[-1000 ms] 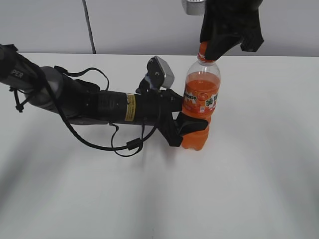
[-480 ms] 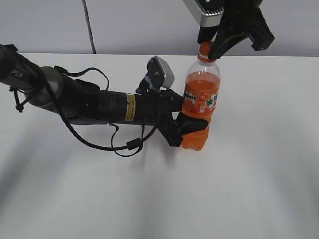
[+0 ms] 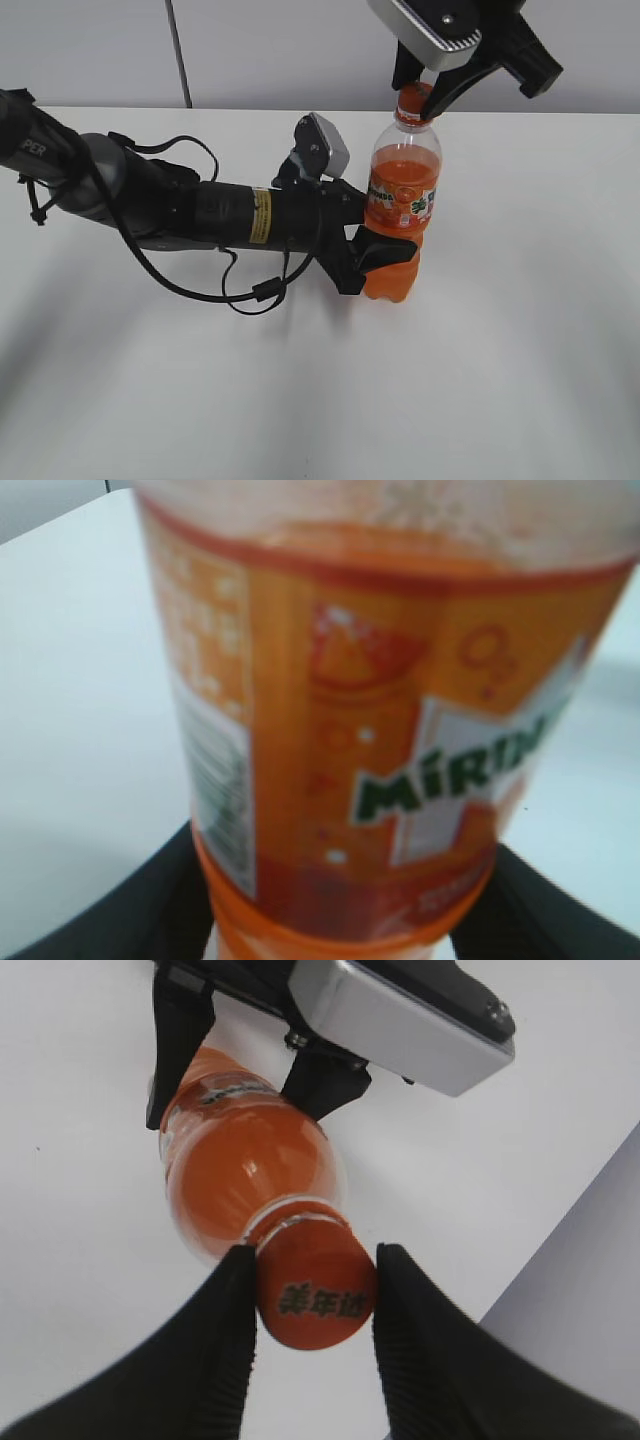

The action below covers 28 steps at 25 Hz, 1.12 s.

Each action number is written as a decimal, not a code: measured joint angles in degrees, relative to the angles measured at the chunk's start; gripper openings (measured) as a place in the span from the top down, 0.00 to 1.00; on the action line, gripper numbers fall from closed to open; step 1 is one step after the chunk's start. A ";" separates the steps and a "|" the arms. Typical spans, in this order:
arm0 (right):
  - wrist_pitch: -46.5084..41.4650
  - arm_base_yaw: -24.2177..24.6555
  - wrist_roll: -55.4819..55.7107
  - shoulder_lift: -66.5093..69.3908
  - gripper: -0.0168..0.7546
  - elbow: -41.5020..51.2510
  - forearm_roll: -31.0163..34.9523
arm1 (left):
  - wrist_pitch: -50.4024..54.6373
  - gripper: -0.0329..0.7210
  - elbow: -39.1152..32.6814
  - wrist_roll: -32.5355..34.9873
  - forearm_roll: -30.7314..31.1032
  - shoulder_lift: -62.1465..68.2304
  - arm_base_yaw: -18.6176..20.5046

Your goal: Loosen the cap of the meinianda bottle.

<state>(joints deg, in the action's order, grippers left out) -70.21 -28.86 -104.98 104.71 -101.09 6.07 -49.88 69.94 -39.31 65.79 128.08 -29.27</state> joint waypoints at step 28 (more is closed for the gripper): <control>0.50 0.06 -46.76 0.00 0.63 -0.04 2.49 | -0.29 0.41 0.00 0.05 0.16 0.00 0.15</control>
<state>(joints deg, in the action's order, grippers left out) -69.71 -28.80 -151.74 104.71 -101.14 8.56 -50.17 69.94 -39.27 65.96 128.08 -29.11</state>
